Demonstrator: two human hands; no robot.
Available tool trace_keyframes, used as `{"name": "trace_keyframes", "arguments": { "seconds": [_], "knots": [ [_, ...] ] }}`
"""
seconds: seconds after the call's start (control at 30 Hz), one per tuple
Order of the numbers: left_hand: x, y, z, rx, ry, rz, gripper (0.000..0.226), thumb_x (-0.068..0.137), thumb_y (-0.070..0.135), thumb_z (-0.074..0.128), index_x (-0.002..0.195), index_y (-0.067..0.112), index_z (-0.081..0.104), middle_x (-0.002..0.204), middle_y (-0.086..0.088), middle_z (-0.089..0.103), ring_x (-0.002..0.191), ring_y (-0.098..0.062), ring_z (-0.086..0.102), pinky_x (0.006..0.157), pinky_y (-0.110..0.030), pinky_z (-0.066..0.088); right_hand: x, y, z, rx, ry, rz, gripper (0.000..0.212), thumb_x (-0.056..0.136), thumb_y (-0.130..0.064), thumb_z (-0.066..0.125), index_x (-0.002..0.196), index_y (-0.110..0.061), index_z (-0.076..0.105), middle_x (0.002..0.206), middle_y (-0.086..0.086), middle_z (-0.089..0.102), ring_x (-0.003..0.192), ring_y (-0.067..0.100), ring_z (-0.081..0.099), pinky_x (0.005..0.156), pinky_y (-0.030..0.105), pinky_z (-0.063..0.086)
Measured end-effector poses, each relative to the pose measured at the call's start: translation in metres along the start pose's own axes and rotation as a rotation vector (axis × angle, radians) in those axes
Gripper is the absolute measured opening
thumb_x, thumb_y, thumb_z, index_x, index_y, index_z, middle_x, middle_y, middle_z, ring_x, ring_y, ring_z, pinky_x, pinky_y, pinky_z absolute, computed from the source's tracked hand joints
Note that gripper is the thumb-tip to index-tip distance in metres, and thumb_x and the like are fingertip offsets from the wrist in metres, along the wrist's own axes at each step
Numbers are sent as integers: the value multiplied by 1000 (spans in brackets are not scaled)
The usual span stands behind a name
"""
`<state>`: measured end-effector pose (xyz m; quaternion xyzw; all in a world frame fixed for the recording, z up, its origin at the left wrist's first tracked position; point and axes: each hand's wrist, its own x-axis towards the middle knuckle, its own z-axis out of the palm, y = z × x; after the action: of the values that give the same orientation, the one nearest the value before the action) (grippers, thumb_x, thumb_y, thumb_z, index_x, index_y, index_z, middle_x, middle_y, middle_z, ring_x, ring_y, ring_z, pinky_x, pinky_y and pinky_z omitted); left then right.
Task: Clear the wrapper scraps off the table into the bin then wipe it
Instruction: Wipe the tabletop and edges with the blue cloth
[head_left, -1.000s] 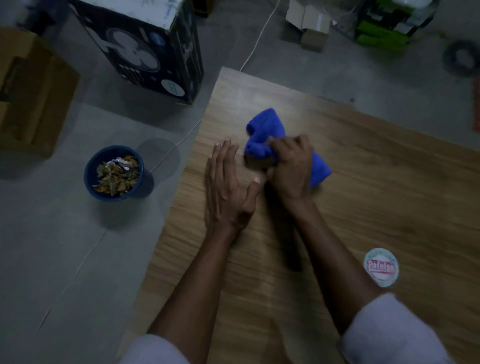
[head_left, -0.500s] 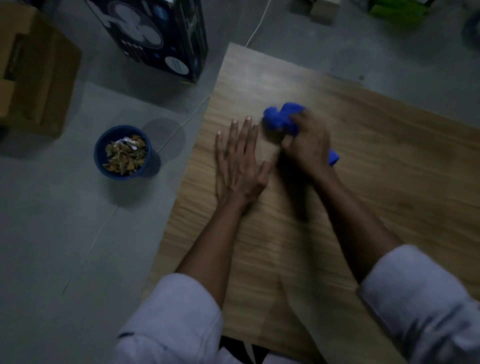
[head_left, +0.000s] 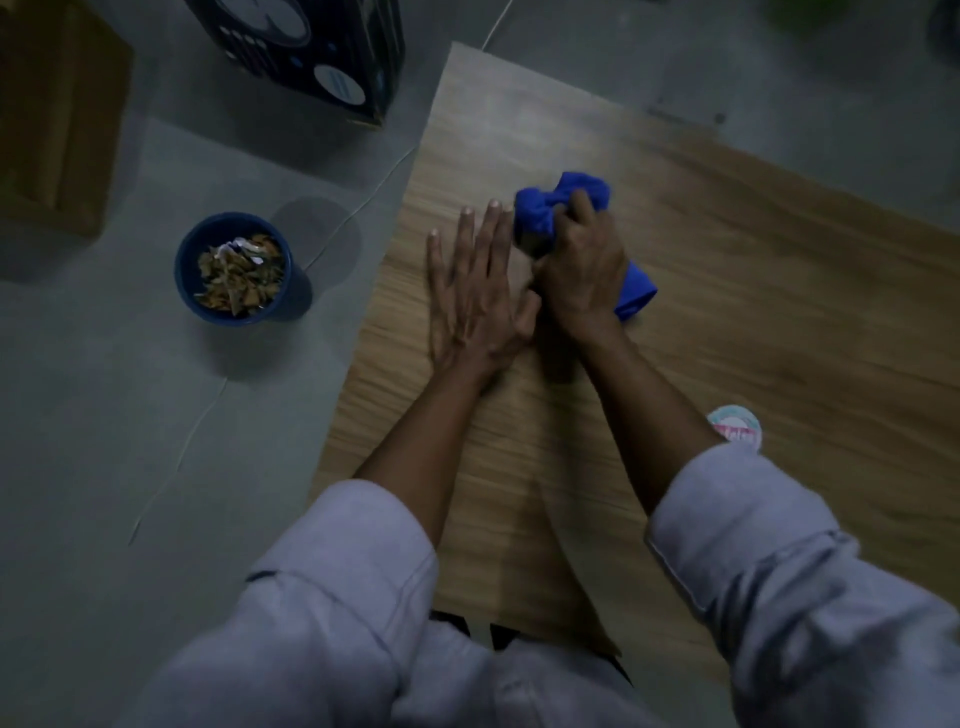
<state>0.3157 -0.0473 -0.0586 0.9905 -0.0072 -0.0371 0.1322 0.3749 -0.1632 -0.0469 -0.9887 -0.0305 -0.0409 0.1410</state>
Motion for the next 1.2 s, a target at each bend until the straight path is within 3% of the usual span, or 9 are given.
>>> {"name": "trace_keyframes", "arguments": {
  "seconds": [0.17, 0.33, 0.53, 0.67, 0.8, 0.93, 1.03, 1.1, 1.2],
  "knots": [
    [-1, 2, -8, 33, -74, 49, 92, 88, 52, 40, 164, 16, 4, 172, 0, 4, 159, -26, 1, 124, -59, 5, -3, 5, -9, 28, -86, 14, 24, 67, -3, 62, 88, -2, 71, 104, 14, 64, 83, 38, 59, 59, 34, 32],
    [0, -1, -9, 85, -118, 75, 88, 90, 51, 33, 164, 20, -1, 172, 2, -3, 158, -29, -4, 123, -60, 6, 42, -2, -14, 30, -140, 160, 22, 78, -3, 61, 97, 1, 71, 114, 15, 61, 98, 40, 58, 66, 38, 34],
    [1, 1, -12, 54, -146, 53, 94, 87, 53, 36, 164, 13, 1, 172, -2, 0, 159, -28, -2, 124, -60, 4, 12, -8, -22, 28, -221, 159, 14, 74, -6, 65, 87, -1, 70, 106, 13, 60, 88, 40, 60, 64, 37, 33],
    [4, -1, -9, 39, -148, 63, 96, 85, 54, 37, 164, 14, 0, 172, -2, -2, 159, -27, -5, 124, -60, 4, 38, 6, -27, -13, -257, 145, 16, 76, -8, 64, 91, -6, 72, 107, 11, 60, 92, 40, 61, 64, 35, 30],
    [2, -2, -8, 28, -125, 61, 98, 83, 54, 41, 164, 17, 0, 172, -1, -2, 159, -27, -4, 124, -60, 2, 65, 10, -25, -21, -212, 251, 22, 80, -6, 65, 102, -4, 70, 115, 11, 59, 101, 37, 60, 72, 35, 35],
    [1, -1, -8, 15, -93, 32, 93, 84, 49, 39, 164, 15, 6, 172, 0, 4, 159, -24, 1, 124, -59, 4, 24, -1, -25, 16, -226, 166, 16, 75, -3, 62, 90, 1, 68, 108, 16, 60, 88, 42, 60, 67, 43, 42],
    [0, -7, -8, -147, -6, 27, 84, 83, 38, 41, 162, 15, 25, 170, 1, 20, 158, -23, 11, 125, -57, 8, -13, 6, -33, 33, -317, 50, 14, 70, -7, 64, 83, -5, 70, 98, 12, 61, 81, 40, 61, 60, 40, 40],
    [-1, -9, -8, -249, 76, 34, 77, 83, 30, 47, 158, 14, 35, 166, 0, 31, 157, -23, 18, 126, -56, 10, -24, 19, -43, 135, -343, -6, 25, 71, -15, 65, 92, -10, 77, 96, 10, 65, 85, 37, 63, 66, 40, 48],
    [0, -8, -6, -293, 100, 25, 86, 74, 29, 55, 156, 13, 37, 165, -1, 33, 156, -22, 20, 126, -54, 10, -32, 50, -46, 232, -165, 58, 38, 79, -26, 66, 113, -12, 77, 110, 15, 67, 103, 37, 61, 87, 42, 51]
  ]
}}
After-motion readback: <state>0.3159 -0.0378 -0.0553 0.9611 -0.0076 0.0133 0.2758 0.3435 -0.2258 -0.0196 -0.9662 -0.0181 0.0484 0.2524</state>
